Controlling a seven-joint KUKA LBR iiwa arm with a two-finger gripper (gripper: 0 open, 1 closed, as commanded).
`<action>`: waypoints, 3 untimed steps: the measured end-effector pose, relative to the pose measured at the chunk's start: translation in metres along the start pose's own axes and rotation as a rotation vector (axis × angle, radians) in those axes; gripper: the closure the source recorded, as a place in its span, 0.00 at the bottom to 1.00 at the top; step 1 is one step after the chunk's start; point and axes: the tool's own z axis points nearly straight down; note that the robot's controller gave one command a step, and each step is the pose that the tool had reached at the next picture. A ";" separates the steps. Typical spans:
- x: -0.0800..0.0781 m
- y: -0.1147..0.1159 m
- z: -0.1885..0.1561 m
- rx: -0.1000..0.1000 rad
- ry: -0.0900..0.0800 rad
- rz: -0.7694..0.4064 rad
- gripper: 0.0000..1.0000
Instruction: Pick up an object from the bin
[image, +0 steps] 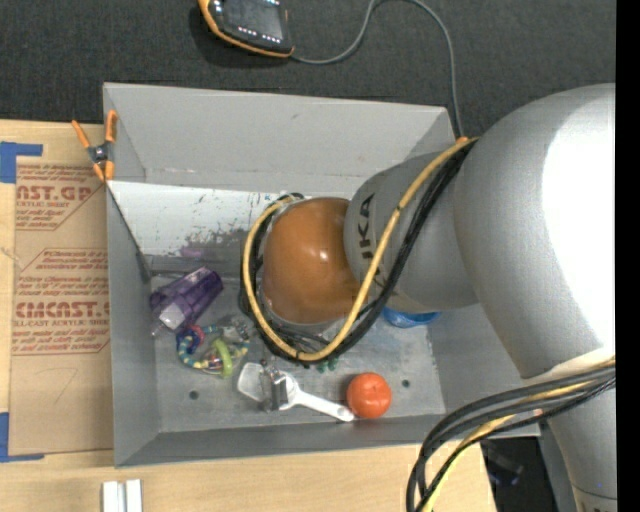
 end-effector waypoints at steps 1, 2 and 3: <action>-0.030 -0.002 -0.020 0.001 -0.005 0.322 0.00; -0.006 -0.003 -0.009 0.001 -0.002 0.082 0.00; -0.024 -0.015 0.004 -0.001 -0.008 0.372 1.00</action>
Offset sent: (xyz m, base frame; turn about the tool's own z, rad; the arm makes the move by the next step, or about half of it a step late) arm -0.0074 -0.0089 0.0007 -0.0085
